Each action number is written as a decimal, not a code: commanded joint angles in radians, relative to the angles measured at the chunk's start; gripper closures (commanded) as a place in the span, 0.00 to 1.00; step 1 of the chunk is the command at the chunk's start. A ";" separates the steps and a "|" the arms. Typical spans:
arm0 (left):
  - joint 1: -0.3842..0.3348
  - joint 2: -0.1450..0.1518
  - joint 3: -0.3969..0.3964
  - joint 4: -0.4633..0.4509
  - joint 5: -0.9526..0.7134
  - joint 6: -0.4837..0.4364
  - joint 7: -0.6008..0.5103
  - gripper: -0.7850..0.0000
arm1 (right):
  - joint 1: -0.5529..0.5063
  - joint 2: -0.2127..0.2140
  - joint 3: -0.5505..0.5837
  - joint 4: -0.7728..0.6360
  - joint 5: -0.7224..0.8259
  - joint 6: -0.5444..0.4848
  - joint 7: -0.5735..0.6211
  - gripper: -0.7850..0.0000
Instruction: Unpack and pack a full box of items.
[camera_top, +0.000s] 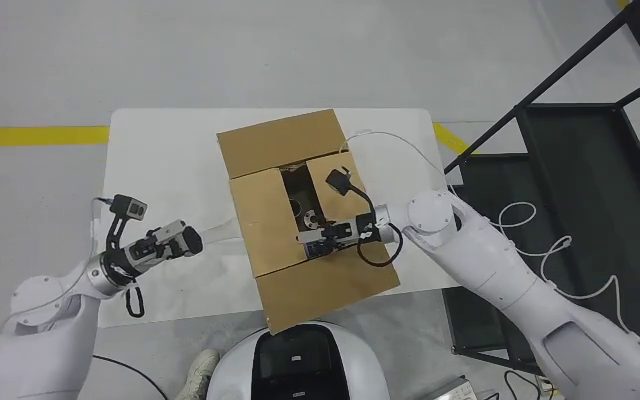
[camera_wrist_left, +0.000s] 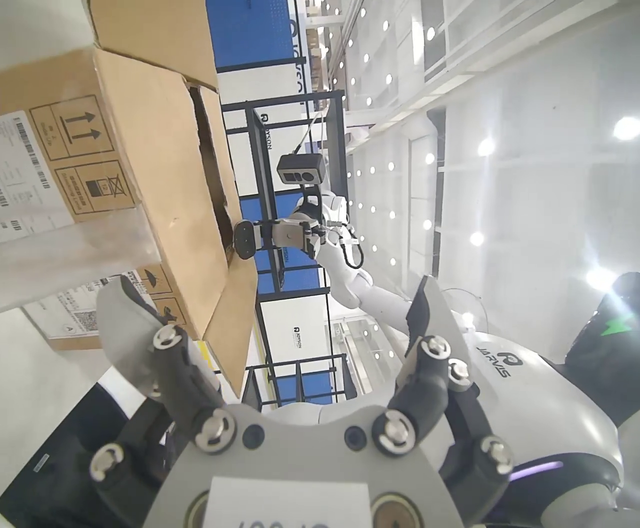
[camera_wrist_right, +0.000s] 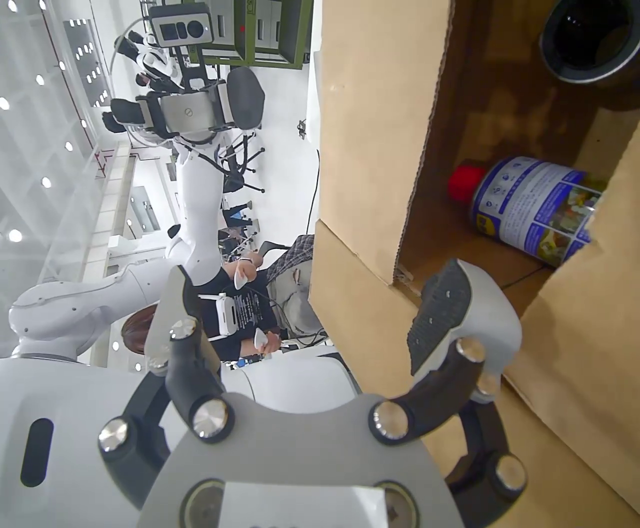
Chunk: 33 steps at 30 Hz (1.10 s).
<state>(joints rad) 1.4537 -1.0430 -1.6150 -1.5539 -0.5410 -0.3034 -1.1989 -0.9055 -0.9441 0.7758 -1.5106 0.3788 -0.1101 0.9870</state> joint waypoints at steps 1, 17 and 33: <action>0.005 -0.001 0.003 -0.004 -0.009 -0.014 0.021 0.00 | -0.009 -0.003 0.003 -0.001 0.007 0.004 -0.027 0.00; 0.041 0.004 -0.057 -0.067 -0.071 -0.031 0.103 0.00 | 0.081 -0.102 -0.125 0.099 0.113 -0.054 0.050 0.00; 0.090 0.005 -0.116 -0.152 -0.145 -0.090 0.138 0.00 | 0.185 -0.241 -0.282 0.104 0.250 -0.116 0.107 0.00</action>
<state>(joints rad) 1.5393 -1.0383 -1.7276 -1.7017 -0.6798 -0.3891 -1.0612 -0.7309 -1.1700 0.5164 -1.4164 0.6343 -0.2290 1.0987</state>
